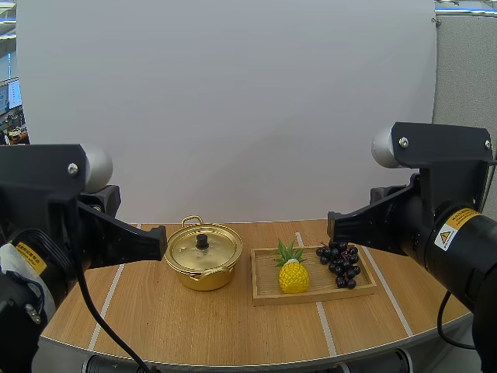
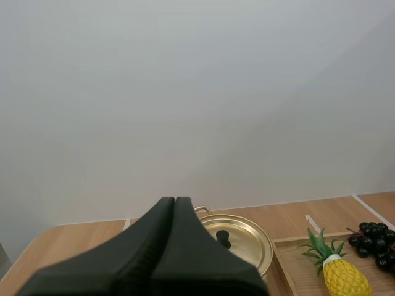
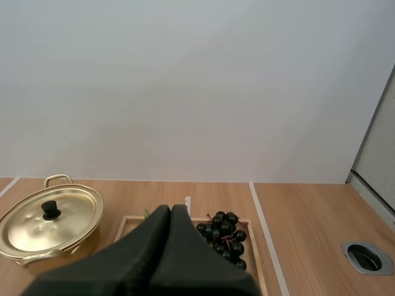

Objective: Open the pot, put the grape inside, and close it

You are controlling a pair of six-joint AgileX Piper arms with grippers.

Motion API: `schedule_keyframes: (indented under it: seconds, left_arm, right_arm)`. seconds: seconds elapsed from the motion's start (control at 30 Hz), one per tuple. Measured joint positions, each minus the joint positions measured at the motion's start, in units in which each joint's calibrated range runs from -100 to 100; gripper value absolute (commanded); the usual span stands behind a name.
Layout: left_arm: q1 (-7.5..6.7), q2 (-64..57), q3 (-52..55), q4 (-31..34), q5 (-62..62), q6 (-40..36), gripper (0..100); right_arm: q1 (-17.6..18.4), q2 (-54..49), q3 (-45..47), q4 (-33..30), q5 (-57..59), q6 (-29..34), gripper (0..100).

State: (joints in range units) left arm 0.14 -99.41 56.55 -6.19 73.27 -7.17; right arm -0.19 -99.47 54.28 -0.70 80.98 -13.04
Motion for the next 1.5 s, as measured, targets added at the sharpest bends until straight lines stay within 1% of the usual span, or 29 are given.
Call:
schedule_keyframes:
  seconds: [0.23,0.27,0.4,0.47,0.57,0.6,0.63,0.67,0.7,0.73,0.8,0.83,0.9,0.93,0.97,1.0,1.37,1.47,1.5]
  left_arm:
    - [0.0,5.72,-0.32,0.0,0.17,0.0,0]
    - [0.0,9.5,-0.79,0.0,-0.01,0.59,0]
    - [0.0,15.46,-1.1,0.0,-1.96,1.73,0]
    - [0.0,22.11,-1.14,0.0,-5.36,2.25,0]
    - [0.0,26.42,-1.14,0.0,-8.84,2.87,0]
    - [0.0,28.98,-1.14,0.0,-9.77,3.22,2]
    - [0.0,31.03,-1.14,0.0,-10.2,3.38,4]
    - [0.0,31.77,-1.14,0.0,-10.38,3.38,8]
    - [0.0,32.48,-1.14,0.0,-10.38,3.38,12]
    - [0.0,33.86,-1.14,0.0,-10.38,3.38,20]
    - [0.0,35.88,-1.14,0.0,-10.38,3.38,37]
    - [0.0,36.51,-1.14,0.0,-10.38,3.38,46]
    - [0.0,37.34,-1.14,0.0,-10.38,3.38,79]
    - [0.0,37.67,-1.14,0.0,-10.38,3.38,88]
    - [0.0,37.69,-1.14,0.0,-10.38,3.38,100]
    - [0.0,37.84,-1.14,0.0,-10.38,3.38,100]
    - [0.0,38.9,-1.14,0.0,-8.96,4.59,100]
    - [0.0,38.9,-1.14,0.0,-8.75,7.36,100]
    - [0.0,38.9,-1.14,0.0,-9.19,10.06,100]
  right_arm:
    - [0.0,5.28,-0.15,0.0,2.09,0.0,0]
    - [0.0,7.8,-0.29,0.0,2.09,0.0,0]
    - [0.0,14.24,-0.43,0.0,2.33,0.0,0]
    - [0.0,17.04,-0.43,0.0,2.33,0.0,0]
    - [0.0,21.65,-0.43,0.0,2.5,0.0,0]
    - [0.0,24.81,-0.43,0.0,2.5,0.0,0]
    - [0.0,25.77,-0.43,0.0,2.5,0.0,1]
    - [0.0,27.93,-0.43,0.0,2.5,0.0,10]
    - [0.0,29.03,-0.43,0.0,2.5,0.0,16]
    - [0.0,29.74,-0.43,0.0,2.5,0.0,30]
    - [0.0,30.93,-0.43,0.0,2.5,0.0,53]
    - [0.0,31.31,-0.43,0.0,2.5,0.0,62]
    - [0.0,31.7,-0.43,0.0,2.5,0.0,82]
    - [0.0,31.7,-0.43,0.0,2.5,0.0,89]
    - [0.0,31.7,-0.43,-0.11,2.5,0.0,98]
    - [0.0,31.7,-0.43,-0.1,2.5,0.0,100]
    - [0.0,31.7,-0.43,0.7,3.03,0.0,100]
    - [0.0,31.7,-0.43,0.7,3.2,0.0,100]
    - [0.0,31.7,-0.43,0.7,3.2,0.0,100]
